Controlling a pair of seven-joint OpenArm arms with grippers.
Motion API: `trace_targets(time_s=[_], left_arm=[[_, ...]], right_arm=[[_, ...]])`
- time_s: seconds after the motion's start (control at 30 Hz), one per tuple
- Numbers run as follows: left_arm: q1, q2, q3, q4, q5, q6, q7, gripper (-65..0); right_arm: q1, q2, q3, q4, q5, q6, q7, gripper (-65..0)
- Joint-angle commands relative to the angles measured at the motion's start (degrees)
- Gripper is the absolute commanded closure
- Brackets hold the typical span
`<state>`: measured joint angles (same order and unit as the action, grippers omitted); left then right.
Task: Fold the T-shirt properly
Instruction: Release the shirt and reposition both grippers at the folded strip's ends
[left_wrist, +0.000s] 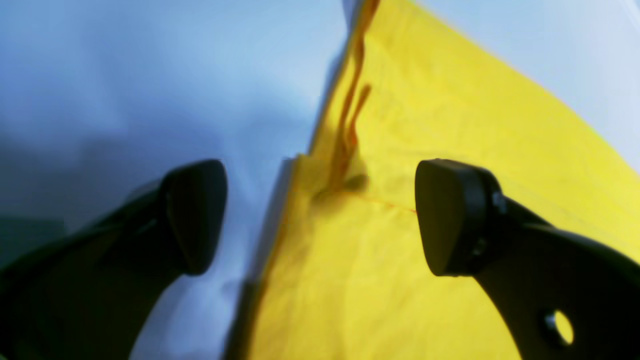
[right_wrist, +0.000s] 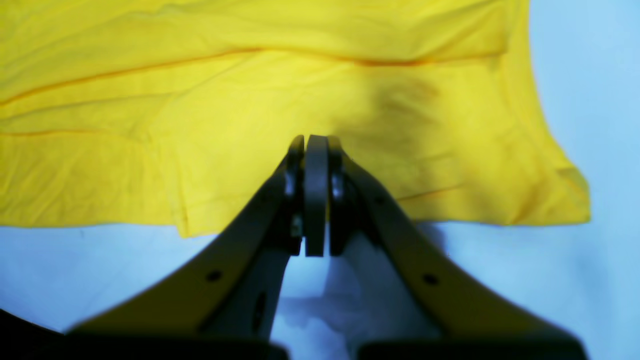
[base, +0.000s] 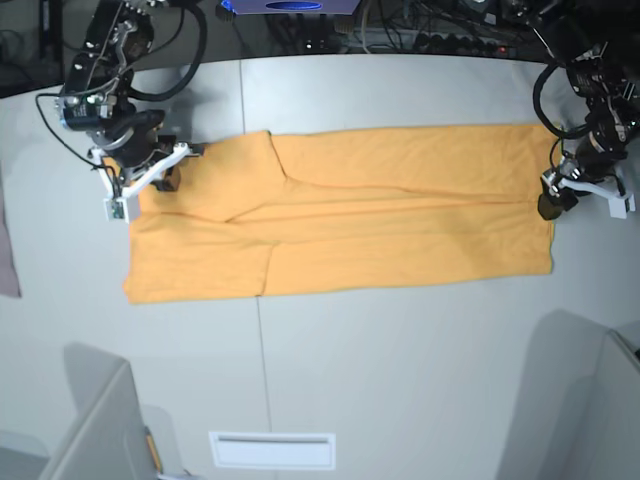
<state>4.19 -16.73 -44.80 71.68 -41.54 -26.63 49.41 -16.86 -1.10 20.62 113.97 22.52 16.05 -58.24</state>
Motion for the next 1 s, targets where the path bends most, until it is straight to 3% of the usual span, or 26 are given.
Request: trace_targets(time_s=[0.0,0.17,0.4,0.57,0.77,0.8,0.97], left_arm=[[-0.71,-1.33,-0.26,-0.16,0.62,-0.31,0.04,-56.9],[-2.3,-1.07,4.05,-1.39,8.18,-0.58,0.04,-56.8],[-0.36,-0.89,5.46,-1.57,8.26,-0.66,0.04,-55.0],[0.25,-0.89,7.3,-1.83,8.18,-3.48,0.04,-29.6],[-0.19,-1.07,7.48,-3.68,8.35,-3.83,0.04,-3.0],[-0.36,-1.16,7.48,-3.77,8.35,-3.83,0.04,0.0],[-1.94,-1.33,7.39,-3.15,8.44,-3.92,-0.04,0.0]], right_arm=[[0.55,0.36,0.35,0.97,0.47,-0.1,1.23,0.0],[-0.15,0.36,0.35,0.97,0.47,-0.1,1.67,0.0],[-0.06,0.36,0.35,0.97,0.47,-0.1,1.67,0.0],[0.12,0.36,0.35,0.97,0.47,-0.1,1.67,0.0],[0.12,0.36,0.35,0.97,0.47,-0.1,1.67,0.0],[0.12,0.36,0.35,0.97,0.47,-0.1,1.67,0.0],[0.29,0.36,0.35,0.97,0.82,-0.1,1.67,0.0]])
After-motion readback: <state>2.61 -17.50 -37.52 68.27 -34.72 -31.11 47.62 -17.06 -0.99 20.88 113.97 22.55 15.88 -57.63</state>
